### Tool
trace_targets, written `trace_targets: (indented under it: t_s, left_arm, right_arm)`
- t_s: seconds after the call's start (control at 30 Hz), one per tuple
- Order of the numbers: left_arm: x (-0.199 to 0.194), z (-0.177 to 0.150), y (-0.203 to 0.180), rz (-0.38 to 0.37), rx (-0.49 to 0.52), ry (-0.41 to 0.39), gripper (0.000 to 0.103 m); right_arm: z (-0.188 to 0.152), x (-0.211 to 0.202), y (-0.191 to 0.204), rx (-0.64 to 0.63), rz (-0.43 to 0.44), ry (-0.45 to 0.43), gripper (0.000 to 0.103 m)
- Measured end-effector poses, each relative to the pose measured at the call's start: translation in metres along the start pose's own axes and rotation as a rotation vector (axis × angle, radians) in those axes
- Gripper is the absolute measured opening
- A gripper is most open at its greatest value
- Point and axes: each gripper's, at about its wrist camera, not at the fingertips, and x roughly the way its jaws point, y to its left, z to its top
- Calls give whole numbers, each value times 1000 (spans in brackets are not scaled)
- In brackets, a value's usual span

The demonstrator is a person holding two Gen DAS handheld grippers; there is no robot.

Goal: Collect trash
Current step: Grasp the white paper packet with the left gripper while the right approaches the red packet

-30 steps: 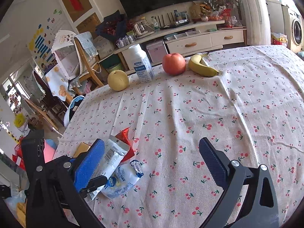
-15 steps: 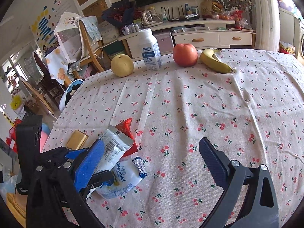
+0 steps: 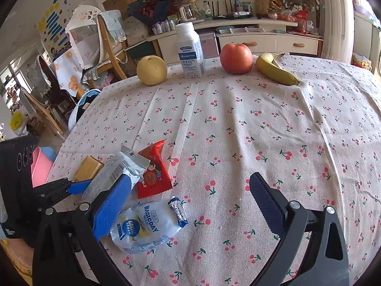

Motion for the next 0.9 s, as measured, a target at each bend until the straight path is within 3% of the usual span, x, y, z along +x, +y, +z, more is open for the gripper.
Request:
trace_targets:
  t_s: [0.73,0.9]
  left_arm:
    - [-55,8,49,96,-127,-192,79]
    - [-58,9,58,92,-155,-202,79]
  right_arm:
    - [1,57,54,-212,-39,39,97]
    - [-2,73,62,-251,-49,63,83]
